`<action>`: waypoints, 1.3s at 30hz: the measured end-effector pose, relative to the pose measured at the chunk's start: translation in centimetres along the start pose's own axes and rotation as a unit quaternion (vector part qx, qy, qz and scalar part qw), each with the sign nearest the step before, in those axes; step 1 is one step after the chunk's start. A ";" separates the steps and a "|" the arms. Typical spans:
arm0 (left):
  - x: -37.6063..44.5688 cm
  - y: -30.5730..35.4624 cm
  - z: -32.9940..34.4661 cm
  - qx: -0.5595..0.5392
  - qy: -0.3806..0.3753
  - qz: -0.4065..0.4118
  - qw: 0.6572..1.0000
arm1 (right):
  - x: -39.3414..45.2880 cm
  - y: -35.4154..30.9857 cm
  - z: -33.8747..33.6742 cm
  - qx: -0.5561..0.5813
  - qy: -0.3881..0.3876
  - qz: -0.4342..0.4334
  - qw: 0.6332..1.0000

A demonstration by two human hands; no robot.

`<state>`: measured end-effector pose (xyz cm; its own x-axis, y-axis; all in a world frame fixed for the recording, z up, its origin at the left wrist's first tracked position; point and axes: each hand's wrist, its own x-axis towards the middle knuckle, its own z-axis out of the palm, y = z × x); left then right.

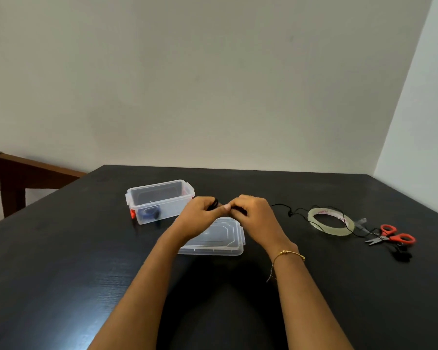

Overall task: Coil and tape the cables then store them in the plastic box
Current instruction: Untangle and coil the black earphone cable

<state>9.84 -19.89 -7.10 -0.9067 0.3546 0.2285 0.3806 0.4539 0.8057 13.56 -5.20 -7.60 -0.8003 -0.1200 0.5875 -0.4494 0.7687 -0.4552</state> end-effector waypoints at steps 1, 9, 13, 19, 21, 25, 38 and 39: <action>0.1 -0.2 -0.1 0.003 0.006 -0.007 1.000 | 0.0 0.1 -0.2 0.039 0.000 0.019 0.999; -0.3 0.4 0.2 -0.166 -0.041 -0.049 0.984 | 0.5 1.2 0.5 0.152 0.162 0.135 0.966; -0.4 0.5 -0.3 -0.289 -0.017 -0.061 0.955 | 0.5 2.5 0.5 0.043 0.212 0.118 0.969; -1.1 1.4 -0.1 -0.404 -0.200 -0.073 0.890 | 0.3 2.8 0.8 0.042 0.198 0.146 0.968; -1.1 1.9 0.3 -0.521 -0.206 -0.060 0.826 | 0.3 2.6 0.9 0.030 0.165 0.142 0.976; -0.3 2.1 0.5 -0.701 -0.088 -0.031 0.707 | 0.5 1.6 1.4 0.028 0.053 0.124 0.990; 0.3 1.1 1.5 -0.312 0.191 0.015 0.931 | 0.3 -2.1 0.4 -0.090 -0.130 0.018 0.987; 0.3 1.0 1.7 -0.216 0.196 0.034 0.956 | 0.3 -2.1 0.3 -0.084 -0.114 0.012 0.990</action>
<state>10.26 -17.90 -7.19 -0.9132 0.0000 0.4075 0.4074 0.0302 0.9128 14.15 -7.04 -6.61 -0.8872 -0.2253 0.4025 -0.3727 0.8644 -0.3376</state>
